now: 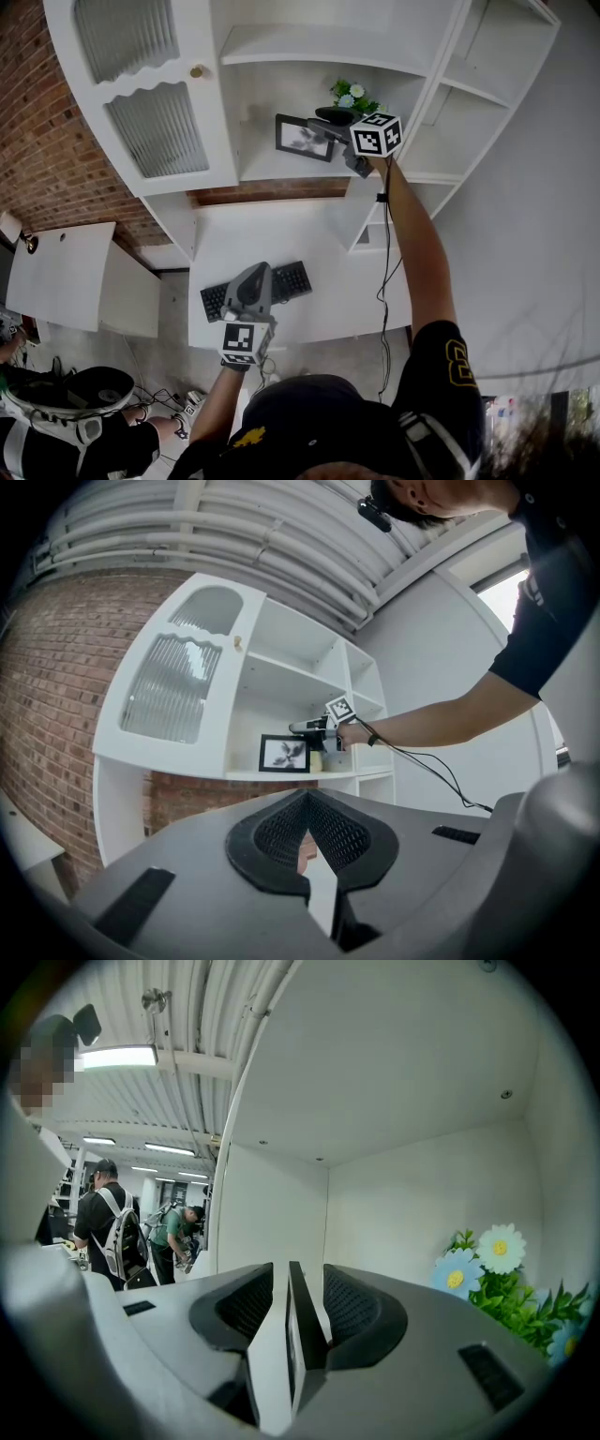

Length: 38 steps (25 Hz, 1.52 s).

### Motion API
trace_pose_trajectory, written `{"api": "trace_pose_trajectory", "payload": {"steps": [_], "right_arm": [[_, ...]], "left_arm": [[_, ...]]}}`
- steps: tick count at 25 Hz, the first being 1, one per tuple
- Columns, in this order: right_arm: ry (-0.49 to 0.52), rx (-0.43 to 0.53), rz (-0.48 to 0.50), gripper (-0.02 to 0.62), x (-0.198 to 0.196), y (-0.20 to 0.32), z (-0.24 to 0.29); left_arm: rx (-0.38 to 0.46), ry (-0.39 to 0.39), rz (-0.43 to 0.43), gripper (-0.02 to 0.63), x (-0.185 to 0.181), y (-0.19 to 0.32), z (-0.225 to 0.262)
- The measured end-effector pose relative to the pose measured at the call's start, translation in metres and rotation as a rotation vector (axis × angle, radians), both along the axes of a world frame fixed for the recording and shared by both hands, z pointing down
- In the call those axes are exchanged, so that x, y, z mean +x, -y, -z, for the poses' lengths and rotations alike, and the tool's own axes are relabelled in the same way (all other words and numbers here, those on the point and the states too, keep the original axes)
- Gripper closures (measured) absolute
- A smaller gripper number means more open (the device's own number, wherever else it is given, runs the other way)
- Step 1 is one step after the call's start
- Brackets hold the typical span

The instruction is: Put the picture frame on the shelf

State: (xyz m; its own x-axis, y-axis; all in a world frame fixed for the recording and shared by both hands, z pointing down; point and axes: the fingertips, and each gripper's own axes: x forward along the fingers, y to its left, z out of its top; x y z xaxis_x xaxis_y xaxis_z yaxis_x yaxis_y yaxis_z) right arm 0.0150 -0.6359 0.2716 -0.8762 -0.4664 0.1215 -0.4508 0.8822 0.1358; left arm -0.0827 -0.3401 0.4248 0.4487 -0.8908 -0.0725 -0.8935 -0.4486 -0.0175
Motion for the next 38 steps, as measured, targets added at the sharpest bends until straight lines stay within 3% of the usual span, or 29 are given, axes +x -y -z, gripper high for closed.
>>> {"api": "trace_pose_trajectory", "payload": {"steps": [25,38], "right_arm": [[-0.003,0.031,-0.145,0.439,0.046,-0.016,0.001],[0.074,0.092,-0.261,0.511,0.078,-0.066,-0.006]], "left_arm": [[0.012,-0.009,-0.03,0.588,0.004,-0.013,0.002],[0.021,-0.029,-0.064,0.588,0.013,-0.015,0.008]]}}
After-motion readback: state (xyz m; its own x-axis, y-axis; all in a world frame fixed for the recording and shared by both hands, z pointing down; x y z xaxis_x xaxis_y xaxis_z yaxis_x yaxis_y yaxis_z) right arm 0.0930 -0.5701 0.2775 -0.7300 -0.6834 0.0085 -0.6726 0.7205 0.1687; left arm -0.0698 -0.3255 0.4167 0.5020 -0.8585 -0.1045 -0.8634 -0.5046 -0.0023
